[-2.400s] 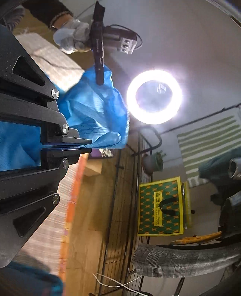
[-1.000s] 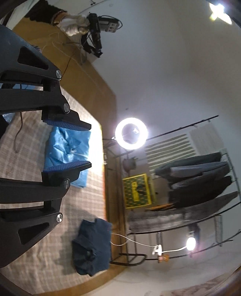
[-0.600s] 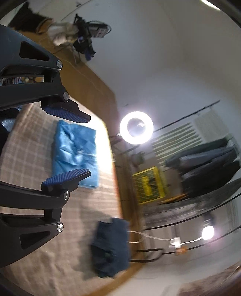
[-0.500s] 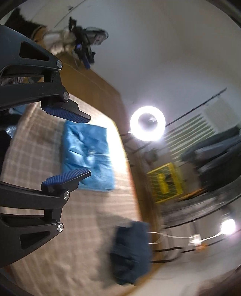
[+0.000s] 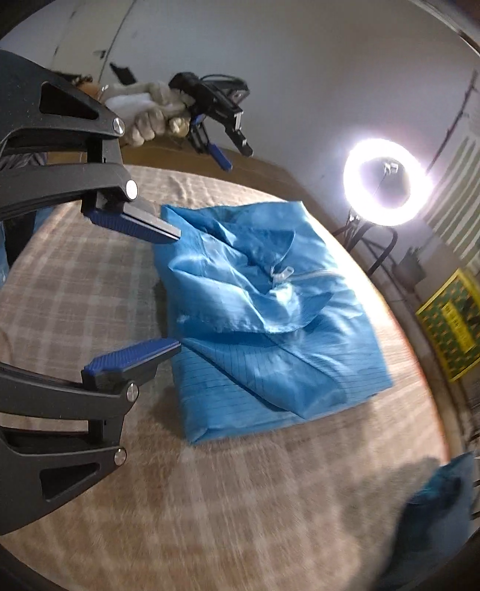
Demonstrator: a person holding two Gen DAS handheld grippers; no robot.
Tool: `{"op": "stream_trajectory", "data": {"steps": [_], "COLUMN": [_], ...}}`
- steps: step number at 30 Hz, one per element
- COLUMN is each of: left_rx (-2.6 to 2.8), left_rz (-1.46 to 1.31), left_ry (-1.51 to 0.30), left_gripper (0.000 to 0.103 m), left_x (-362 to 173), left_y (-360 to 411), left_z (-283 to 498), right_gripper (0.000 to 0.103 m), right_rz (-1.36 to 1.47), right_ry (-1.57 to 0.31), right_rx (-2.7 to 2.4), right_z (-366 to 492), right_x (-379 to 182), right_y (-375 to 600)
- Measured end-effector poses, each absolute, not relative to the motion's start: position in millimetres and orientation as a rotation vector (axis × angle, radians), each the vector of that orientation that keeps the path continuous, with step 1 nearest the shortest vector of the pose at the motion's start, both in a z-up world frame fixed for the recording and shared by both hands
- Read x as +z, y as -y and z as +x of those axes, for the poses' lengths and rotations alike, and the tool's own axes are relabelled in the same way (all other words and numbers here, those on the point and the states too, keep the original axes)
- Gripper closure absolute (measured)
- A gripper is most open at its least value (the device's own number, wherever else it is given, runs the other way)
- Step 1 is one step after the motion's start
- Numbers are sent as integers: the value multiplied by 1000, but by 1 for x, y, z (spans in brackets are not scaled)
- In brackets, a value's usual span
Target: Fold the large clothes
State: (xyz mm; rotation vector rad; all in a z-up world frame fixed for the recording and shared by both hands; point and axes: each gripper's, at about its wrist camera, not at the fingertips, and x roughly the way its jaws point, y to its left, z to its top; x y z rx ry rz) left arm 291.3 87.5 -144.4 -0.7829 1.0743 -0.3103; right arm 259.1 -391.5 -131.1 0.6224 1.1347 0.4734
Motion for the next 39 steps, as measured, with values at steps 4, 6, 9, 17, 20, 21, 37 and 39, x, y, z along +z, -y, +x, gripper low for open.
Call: {"op": "stream_trajectory", "data": {"steps": [4,6,9,17,20,21,37,39], "left_rx": [-307,-326,-331,-380,-406,-415,-259,-268], "left_rz": [-743,-755,-745,-637,-620,-629,-503,-513], "left_ry": [-1156,-1169,-1161,-1170,-1163,-1165,-1123,-1077], "left_gripper": [41,41,41,93,97,98,100,100], "left_x": [-173,-181,-183,-178,-166,-164,-133,-119], "left_y": [-73,-67,-62,-40,-35,-35,-62,-65], "left_z": [307,313,318,320,309,305,275,278], "right_gripper": [49,49,49,81,96,97,99,95], "right_rz": [697,689,669,617,516,475,423,344], "right_ry": [-1188,-1202,-1211,-1236,-1211,-1191,-1254,-1233], "right_rx": [486,491,500,470,479,479,519,517], "right_z": [271,272,276,291,286,283,260,260], "right_x": [-152,-155,-153,-162,-152,-146,-153,-142], "right_y": [384,378,371,358,353,352,357,355]}}
